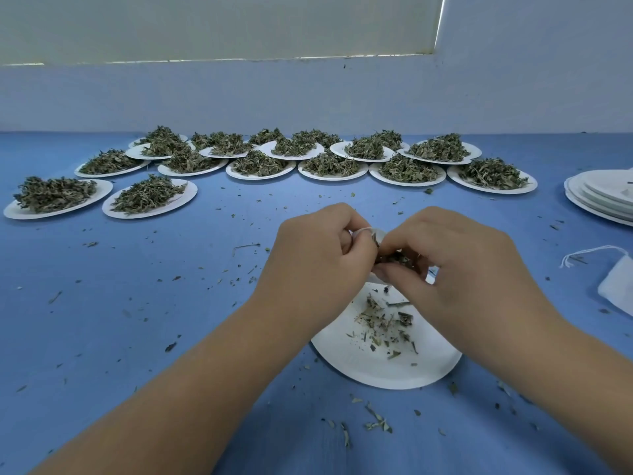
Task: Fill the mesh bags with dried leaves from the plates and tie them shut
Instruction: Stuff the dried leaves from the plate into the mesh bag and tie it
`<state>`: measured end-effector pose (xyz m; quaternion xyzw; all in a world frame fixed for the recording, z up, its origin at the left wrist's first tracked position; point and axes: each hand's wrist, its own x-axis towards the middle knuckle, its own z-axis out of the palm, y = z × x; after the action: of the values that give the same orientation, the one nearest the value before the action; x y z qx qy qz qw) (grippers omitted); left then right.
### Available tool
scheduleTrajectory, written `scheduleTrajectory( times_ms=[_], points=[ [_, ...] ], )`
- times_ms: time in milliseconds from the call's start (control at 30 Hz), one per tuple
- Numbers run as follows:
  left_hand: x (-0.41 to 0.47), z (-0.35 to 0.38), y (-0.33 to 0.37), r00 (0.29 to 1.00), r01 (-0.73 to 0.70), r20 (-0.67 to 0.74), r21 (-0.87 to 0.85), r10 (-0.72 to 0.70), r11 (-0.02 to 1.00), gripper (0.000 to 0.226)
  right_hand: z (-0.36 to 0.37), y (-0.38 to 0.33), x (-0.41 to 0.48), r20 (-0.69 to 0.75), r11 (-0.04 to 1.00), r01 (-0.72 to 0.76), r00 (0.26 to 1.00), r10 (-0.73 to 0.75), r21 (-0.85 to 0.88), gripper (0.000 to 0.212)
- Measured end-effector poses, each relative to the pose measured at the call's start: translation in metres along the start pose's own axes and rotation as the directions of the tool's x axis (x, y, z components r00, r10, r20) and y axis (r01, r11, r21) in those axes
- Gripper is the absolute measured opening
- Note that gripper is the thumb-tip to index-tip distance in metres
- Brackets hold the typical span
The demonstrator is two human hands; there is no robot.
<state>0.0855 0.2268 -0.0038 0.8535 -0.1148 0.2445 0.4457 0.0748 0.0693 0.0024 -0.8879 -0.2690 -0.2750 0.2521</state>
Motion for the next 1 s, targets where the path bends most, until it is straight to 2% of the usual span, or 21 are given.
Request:
scheduleTrajectory(
  times_ms=[133,300,600,733,900,1000],
  points=[
    [0.0,-0.001,0.001,0.999,0.034,0.018,-0.049,-0.033,0.998,0.017,0.001,0.002,0.007,0.012,0.999,0.035,0.999,-0.035,0.024,0.02],
    [0.002,-0.005,0.0,0.998,0.066,0.007,-0.059,-0.066,0.996,0.017,-0.004,0.003,0.017,0.035,0.978,-0.018,0.999,0.011,0.209,0.021],
    [0.007,-0.014,-0.001,0.991,0.129,-0.019,-0.114,-0.132,0.985,0.016,-0.006,-0.007,0.031,0.129,0.986,0.068,0.988,-0.088,0.152,0.014],
    [0.011,-0.021,-0.002,0.986,0.145,-0.054,-0.153,-0.155,0.978,0.016,-0.015,-0.005,0.029,0.044,0.966,0.039,0.998,-0.052,0.255,0.021],
    [0.012,-0.022,-0.002,0.981,0.165,-0.071,-0.177,-0.179,0.97,0.017,-0.022,0.002,0.029,-0.017,0.974,0.192,0.981,-0.192,0.118,0.013],
    [0.012,-0.022,-0.001,0.979,0.177,-0.068,-0.188,-0.193,0.966,0.017,-0.02,0.007,0.023,0.074,0.969,0.244,0.967,-0.245,0.022,0.027]
  ],
)
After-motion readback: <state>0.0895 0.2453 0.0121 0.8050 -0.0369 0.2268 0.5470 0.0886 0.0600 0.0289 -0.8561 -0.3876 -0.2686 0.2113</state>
